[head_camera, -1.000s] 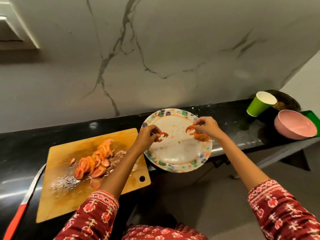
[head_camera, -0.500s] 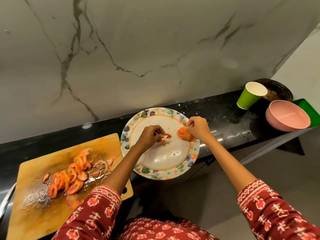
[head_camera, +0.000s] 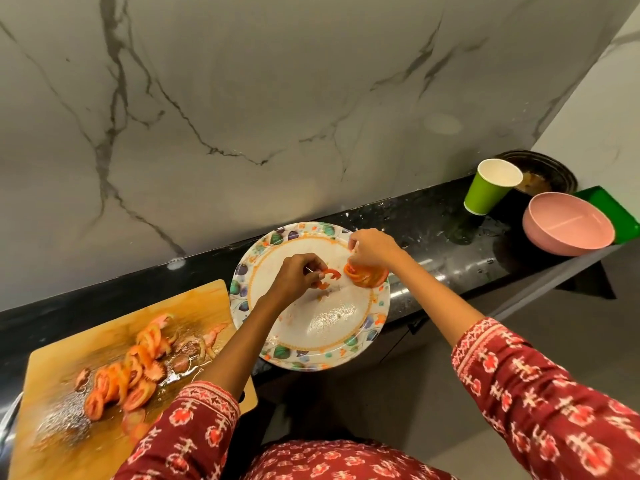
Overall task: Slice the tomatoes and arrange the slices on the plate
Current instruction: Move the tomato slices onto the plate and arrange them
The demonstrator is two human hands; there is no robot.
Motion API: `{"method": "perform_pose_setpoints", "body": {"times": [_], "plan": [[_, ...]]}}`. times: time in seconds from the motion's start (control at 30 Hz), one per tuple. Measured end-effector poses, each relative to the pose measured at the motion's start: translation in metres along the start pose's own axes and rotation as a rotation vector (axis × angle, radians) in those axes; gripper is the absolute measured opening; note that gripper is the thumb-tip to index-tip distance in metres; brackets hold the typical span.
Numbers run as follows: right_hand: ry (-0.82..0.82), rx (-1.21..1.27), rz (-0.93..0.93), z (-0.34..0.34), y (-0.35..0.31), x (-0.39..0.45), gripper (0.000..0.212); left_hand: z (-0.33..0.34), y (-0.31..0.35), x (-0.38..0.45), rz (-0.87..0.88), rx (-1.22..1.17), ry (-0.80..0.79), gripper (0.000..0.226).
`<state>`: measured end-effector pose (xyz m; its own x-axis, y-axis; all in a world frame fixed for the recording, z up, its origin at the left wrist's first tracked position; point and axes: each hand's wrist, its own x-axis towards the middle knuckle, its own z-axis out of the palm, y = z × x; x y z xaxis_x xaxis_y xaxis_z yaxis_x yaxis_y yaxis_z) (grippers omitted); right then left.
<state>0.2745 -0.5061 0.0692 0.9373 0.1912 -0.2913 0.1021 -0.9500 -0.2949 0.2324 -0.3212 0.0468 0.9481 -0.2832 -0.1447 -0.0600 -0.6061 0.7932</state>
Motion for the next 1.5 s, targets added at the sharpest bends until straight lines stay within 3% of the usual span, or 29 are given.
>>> {"method": "perform_pose_setpoints", "body": {"times": [0.1,0.4,0.57,0.87,1.03,1.2,1.33,1.5], "plan": [[-0.033,-0.031,0.04,0.006,-0.003,0.006,0.03,0.001,-0.004,-0.002,-0.017,0.007,0.011,0.014],[-0.021,0.386,0.028,-0.014,0.0,-0.001,0.019,0.007,-0.008,-0.005,-0.034,-0.019,0.014,0.013],[0.006,0.494,0.114,-0.017,0.005,-0.016,0.001,0.013,-0.006,-0.004,-0.036,-0.015,0.013,0.012],[0.09,0.37,0.293,0.013,0.009,-0.019,0.036,0.014,-0.001,-0.005,-0.024,-0.034,0.015,0.011],[0.129,0.288,0.253,0.014,0.01,-0.021,0.036,0.015,-0.002,-0.007,-0.028,-0.043,0.007,0.01],[0.184,0.33,0.117,0.009,0.012,-0.022,0.015,0.013,0.001,-0.005,-0.04,-0.062,-0.001,0.012],[0.012,0.455,-0.155,-0.006,0.001,-0.031,0.016,0.01,0.009,-0.001,-0.007,-0.107,0.013,0.012],[0.041,0.585,-0.19,-0.008,-0.004,-0.031,0.018,0.009,0.024,0.007,0.038,-0.134,0.037,0.009]]}}
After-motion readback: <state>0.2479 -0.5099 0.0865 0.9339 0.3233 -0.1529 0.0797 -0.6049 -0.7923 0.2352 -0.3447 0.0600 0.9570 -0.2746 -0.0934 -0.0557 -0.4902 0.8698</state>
